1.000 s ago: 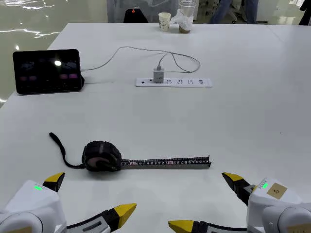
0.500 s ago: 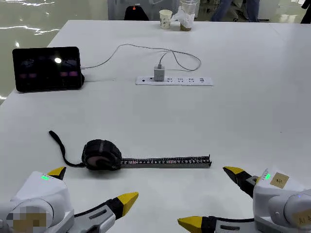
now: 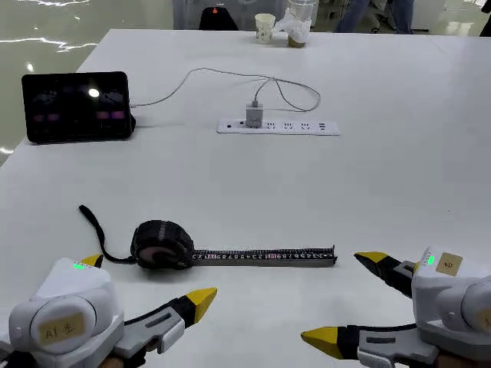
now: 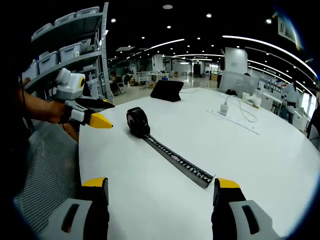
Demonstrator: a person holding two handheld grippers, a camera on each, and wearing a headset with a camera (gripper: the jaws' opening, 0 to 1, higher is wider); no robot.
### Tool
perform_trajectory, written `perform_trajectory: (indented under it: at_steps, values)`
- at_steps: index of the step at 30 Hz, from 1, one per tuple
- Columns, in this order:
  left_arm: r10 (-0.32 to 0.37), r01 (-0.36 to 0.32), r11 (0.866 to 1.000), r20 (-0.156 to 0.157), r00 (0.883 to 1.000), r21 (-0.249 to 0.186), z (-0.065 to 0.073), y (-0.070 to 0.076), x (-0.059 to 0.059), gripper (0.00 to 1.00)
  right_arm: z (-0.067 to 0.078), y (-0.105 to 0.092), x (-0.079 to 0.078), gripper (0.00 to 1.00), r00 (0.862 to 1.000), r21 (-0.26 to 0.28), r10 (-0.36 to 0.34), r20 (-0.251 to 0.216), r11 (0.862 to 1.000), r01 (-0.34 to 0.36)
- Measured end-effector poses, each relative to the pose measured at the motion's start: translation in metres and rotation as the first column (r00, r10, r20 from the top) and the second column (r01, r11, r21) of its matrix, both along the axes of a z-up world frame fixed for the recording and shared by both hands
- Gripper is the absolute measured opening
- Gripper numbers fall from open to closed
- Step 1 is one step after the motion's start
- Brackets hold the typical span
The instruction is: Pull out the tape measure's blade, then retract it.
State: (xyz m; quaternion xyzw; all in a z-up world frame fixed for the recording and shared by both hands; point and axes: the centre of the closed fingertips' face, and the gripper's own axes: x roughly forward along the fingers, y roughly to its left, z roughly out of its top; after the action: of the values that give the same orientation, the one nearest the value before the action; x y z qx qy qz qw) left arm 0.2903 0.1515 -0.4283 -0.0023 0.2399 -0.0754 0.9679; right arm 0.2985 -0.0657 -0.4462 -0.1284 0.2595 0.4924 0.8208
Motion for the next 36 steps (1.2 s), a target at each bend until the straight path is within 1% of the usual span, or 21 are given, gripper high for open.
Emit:
perform_trajectory:
  at_steps: [3, 6, 10, 12, 21, 29, 36]
  values:
    - [0.003, -0.003, 1.0, -0.001, 1.0, 0.002, -0.001, 0.001, 0.003, 0.99, -0.001, -0.001, 0.002, 0.85, 1.0, -0.005, 0.014, 0.0, 1.0, -0.014]
    - [0.004, -0.004, 1.0, -0.006, 1.0, 0.003, -0.003, 0.001, 0.005, 0.99, -0.002, -0.002, 0.004, 0.83, 1.0, -0.022, 0.031, 0.003, 0.999, -0.031]
    - [0.007, -0.007, 1.0, -0.012, 1.0, 0.007, -0.006, 0.002, 0.009, 0.99, -0.003, -0.005, 0.01, 0.8, 0.999, -0.034, 0.049, 0.013, 0.998, -0.049]
    - [0.01, -0.01, 1.0, -0.014, 1.0, 0.0, -0.007, 0.003, 0.011, 0.99, -0.003, -0.006, 0.014, 0.79, 0.998, -0.042, 0.053, 0.017, 0.998, -0.052]
    - [0.02, -0.02, 1.0, -0.014, 1.0, 0.002, -0.009, 0.004, 0.022, 0.99, -0.006, -0.012, 0.028, 0.75, 0.996, -0.069, 0.089, 0.025, 0.994, -0.087]
    - [0.04, -0.04, 0.999, -0.02, 0.999, 0.003, -0.013, 0.009, 0.029, 0.99, -0.013, -0.015, 0.038, 0.69, 0.99, -0.104, 0.139, 0.03, 0.985, -0.135]
    - [0.052, -0.052, 0.999, -0.024, 0.998, 0.006, -0.017, 0.011, 0.037, 0.99, -0.018, -0.017, 0.046, 0.64, 0.98, -0.141, 0.196, 0.024, 0.971, -0.19]
